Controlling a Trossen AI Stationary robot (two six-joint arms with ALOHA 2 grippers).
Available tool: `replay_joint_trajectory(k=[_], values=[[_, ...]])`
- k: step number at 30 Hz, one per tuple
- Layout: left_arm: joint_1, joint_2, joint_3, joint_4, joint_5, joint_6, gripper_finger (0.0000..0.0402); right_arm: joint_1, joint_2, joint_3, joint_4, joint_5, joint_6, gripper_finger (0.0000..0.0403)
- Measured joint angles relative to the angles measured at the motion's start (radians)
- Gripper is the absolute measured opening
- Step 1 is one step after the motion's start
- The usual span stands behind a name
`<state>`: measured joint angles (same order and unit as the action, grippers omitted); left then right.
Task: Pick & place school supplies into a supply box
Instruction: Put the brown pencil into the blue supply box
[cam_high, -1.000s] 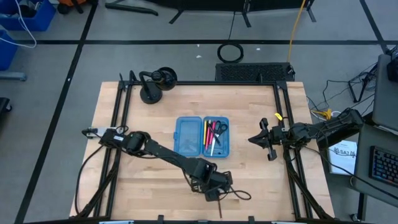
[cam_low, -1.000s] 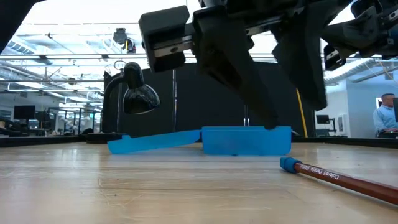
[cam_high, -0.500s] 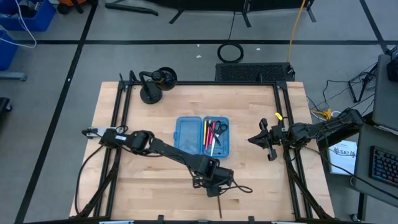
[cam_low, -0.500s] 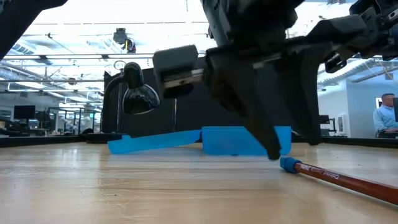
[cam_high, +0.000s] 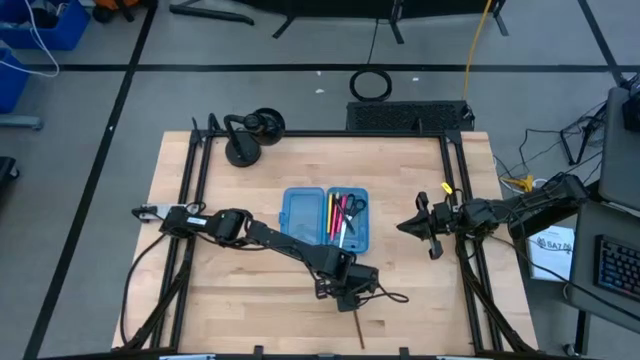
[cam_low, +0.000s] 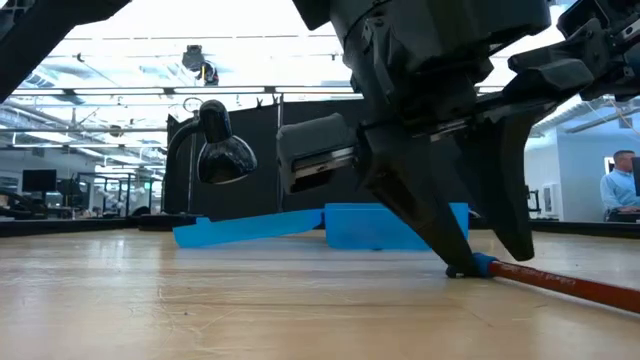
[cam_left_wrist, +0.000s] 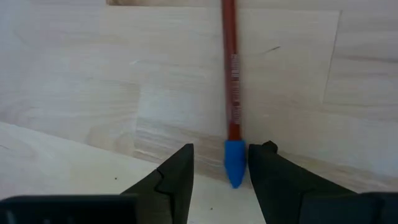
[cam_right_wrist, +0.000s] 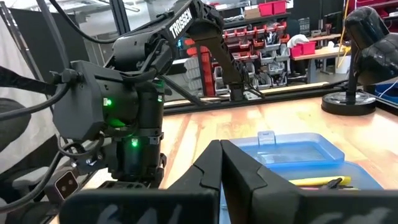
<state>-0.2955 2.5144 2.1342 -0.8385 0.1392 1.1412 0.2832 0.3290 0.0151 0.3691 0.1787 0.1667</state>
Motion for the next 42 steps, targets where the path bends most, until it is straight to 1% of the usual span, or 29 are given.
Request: replay_joint_trajectory(k=[8,10,13,17,19,24,28,32,34,38,42], values=[[0.000,0.028,0.001,-0.029,-0.006,-0.044,0.0155,0.000,0.000,0.000,0.009,0.000,-0.040,0.0000],[-0.001,0.028,0.000,-0.031,0.007,-0.052,0.0146,0.000,0.000,0.000,0.009,0.000,-0.050,0.0000],[-0.002,0.028,-0.002,-0.040,0.017,-0.079,0.0112,0.000,0.000,0.000,0.013,0.000,-0.061,0.0000],[-0.004,0.028,-0.003,-0.053,0.036,-0.104,0.0042,0.000,0.000,0.000,0.016,0.000,-0.075,0.0000],[-0.005,0.028,-0.003,-0.052,0.045,-0.112,0.0019,0.000,0.000,0.000,0.016,0.000,-0.075,0.0000],[-0.005,0.028,-0.003,-0.052,0.050,-0.098,0.0030,0.000,0.000,0.000,0.016,0.000,-0.075,0.0000],[-0.007,0.004,-0.006,-0.049,0.036,-0.081,0.0019,0.000,-0.001,0.000,0.016,0.000,-0.074,0.0000],[-0.008,-0.046,-0.014,-0.070,0.030,-0.087,0.0018,0.000,-0.001,0.000,0.016,0.000,-0.074,0.0000],[-0.012,-0.083,-0.018,-0.107,0.000,-0.074,0.0018,0.000,-0.001,0.000,0.016,0.000,-0.073,0.0000],[-0.030,-0.156,-0.010,-0.154,-0.128,-0.005,0.0018,0.000,-0.001,0.000,0.016,0.000,-0.072,0.0000],[-0.032,-0.188,-0.013,-0.222,-0.223,0.101,0.0018,0.000,-0.001,0.000,0.019,0.000,-0.058,0.0000]])
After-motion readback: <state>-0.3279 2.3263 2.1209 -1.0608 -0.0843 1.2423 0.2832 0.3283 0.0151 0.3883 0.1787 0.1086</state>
